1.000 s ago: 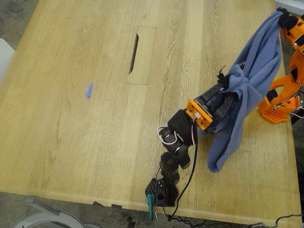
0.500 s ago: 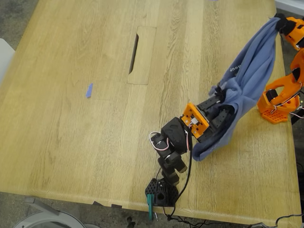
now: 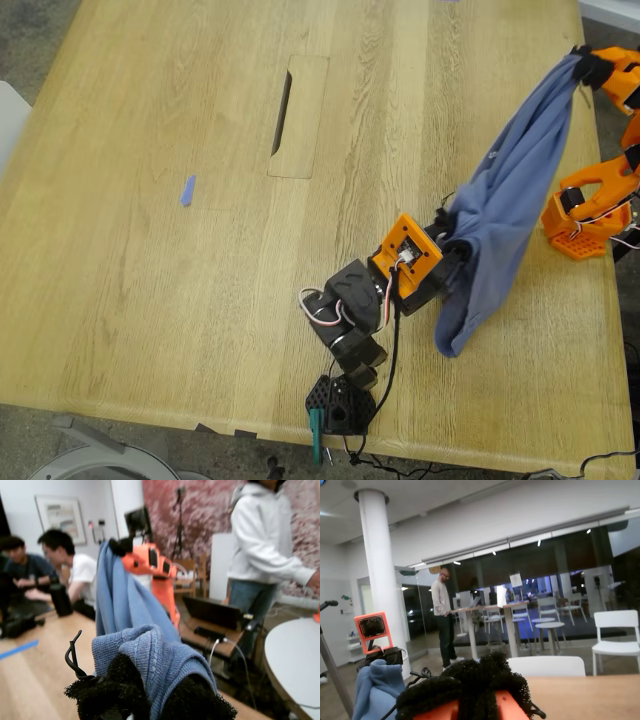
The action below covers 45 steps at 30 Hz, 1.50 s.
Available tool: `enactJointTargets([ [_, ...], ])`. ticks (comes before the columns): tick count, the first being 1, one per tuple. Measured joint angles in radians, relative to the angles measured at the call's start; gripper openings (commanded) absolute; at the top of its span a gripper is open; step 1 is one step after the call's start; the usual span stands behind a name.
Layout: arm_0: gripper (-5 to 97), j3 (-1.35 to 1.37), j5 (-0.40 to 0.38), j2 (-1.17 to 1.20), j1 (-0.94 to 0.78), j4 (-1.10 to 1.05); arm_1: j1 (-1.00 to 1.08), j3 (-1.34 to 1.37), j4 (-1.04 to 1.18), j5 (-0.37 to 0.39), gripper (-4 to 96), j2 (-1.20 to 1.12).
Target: Fold a T-shirt
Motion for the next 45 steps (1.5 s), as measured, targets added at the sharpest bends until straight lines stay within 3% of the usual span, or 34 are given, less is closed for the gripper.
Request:
enactJointTargets([
  [7, 0, 0.011, -0.028, 0.006, -0.106, 0.052, 0.017, 0.184, 0.0, 0.015, 0.0, 0.109],
  [18, 0, 0.123, -0.219, 0.005, -0.278, 0.052, 0.055, 0.268, 0.064, 0.035, 0.0, 0.175],
  [25, 0, 0.514, -0.295, 0.14, -0.362, 0.052, 0.061, 0.319, 0.109, 0.046, 0.0, 0.206],
  [45, 0, 1.513, -0.29, 0.66, -0.646, -0.268, 0.184, 0.772, -0.04, 0.048, 0.0, 0.298],
])
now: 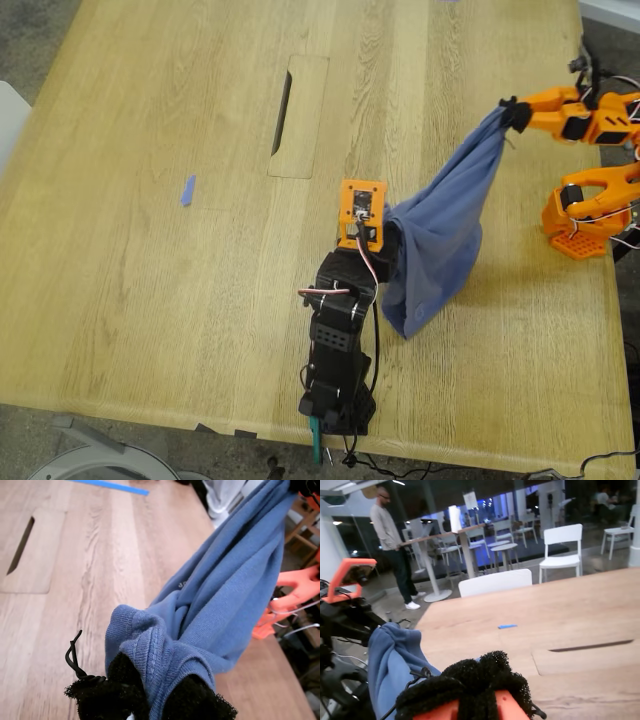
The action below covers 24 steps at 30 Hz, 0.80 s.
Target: Fold a T-shirt
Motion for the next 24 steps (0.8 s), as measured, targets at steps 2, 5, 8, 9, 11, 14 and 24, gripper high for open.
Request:
enactJointTargets([
  [2, 0, 0.086, 0.006, 0.029, -0.025, -0.054, 0.028, 0.072, -0.038, 0.0, 0.0, 0.014],
  [5, 0, 0.209, 0.014, 0.057, -0.063, -0.153, 0.072, 0.202, -0.117, 0.002, 0.0, 0.043],
  [8, 0, 0.319, 0.014, 0.074, -0.098, -0.252, 0.11, 0.35, -0.224, 0.002, 0.0, 0.074],
  [9, 0, 0.353, 0.014, 0.081, -0.11, -0.279, 0.126, 0.397, -0.262, 0.002, 0.0, 0.078],
  [11, 0, 0.411, 0.014, 0.097, -0.133, -0.327, 0.156, 0.472, -0.345, 0.002, 0.0, 0.081],
  [14, 0, 0.489, 0.014, 0.129, -0.164, -0.385, 0.189, 0.569, -0.454, 0.002, 0.0, 0.081],
  [24, 0, 0.729, 0.021, 0.167, -0.238, -0.606, 0.252, 0.821, -0.79, 0.006, 0.0, 0.002],
])
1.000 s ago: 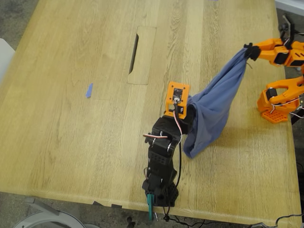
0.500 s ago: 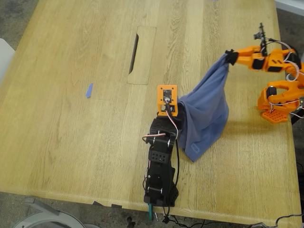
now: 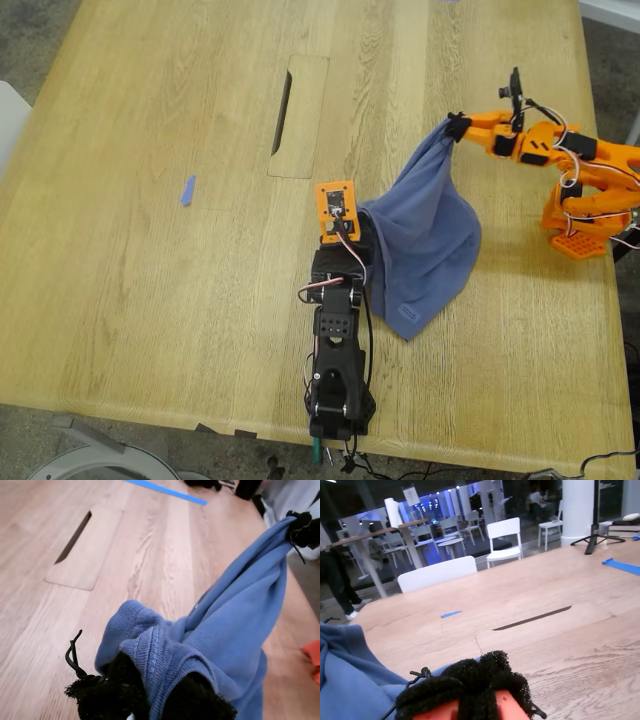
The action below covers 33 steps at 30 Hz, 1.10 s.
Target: Fold a T-shirt
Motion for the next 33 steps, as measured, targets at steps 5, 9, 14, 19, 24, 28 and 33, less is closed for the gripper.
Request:
enactJointTargets([
  [5, 0, 0.11, 0.002, 0.0, -0.029, -0.12, 0.02, 0.075, -0.179, 0.0, 0.0, -0.107],
  [9, 0, 0.195, 0.002, 0.0, -0.054, -0.225, 0.026, 0.118, -0.334, 0.0, 0.0, -0.212],
  [14, 0, 0.242, 0.002, -0.043, -0.086, -0.35, 0.048, 0.12, -0.476, 0.0, 0.0, -0.356],
  [19, 0, 0.252, 0.002, -0.137, -0.109, -0.457, 0.069, 0.083, -0.583, 0.0, 0.0, -0.518],
  [24, 0, 0.253, 0.002, -0.25, -0.137, -0.574, 0.094, 0.028, -0.68, 0.0, 0.0, -0.689],
  [28, 0, 0.253, 0.002, -0.321, -0.156, -0.641, 0.115, -0.031, -0.718, -0.006, 0.0, -0.808],
  [33, 0, 0.253, 0.002, -0.416, -0.199, -0.733, 0.16, -0.13, -0.738, -0.006, 0.0, -0.945],
])
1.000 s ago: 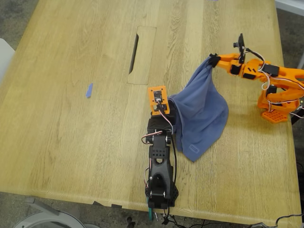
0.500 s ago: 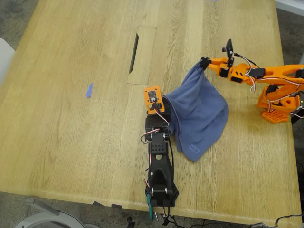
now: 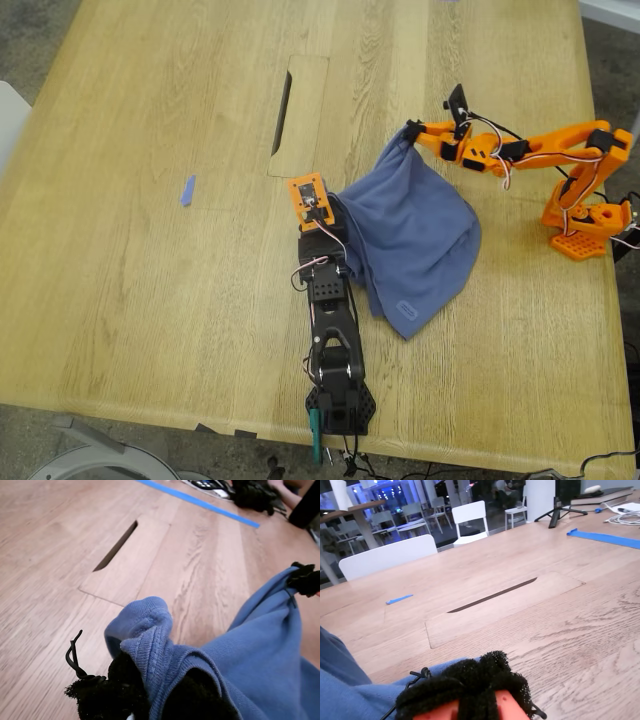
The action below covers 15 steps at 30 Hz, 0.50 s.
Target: Fold a T-shirt
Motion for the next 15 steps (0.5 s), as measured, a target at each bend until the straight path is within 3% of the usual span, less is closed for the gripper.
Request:
enactJointTargets([
  [15, 0, -0.143, 0.0, -0.423, -0.101, -0.236, 0.06, -0.488, 0.0, 0.002, 0.0, -0.457],
])
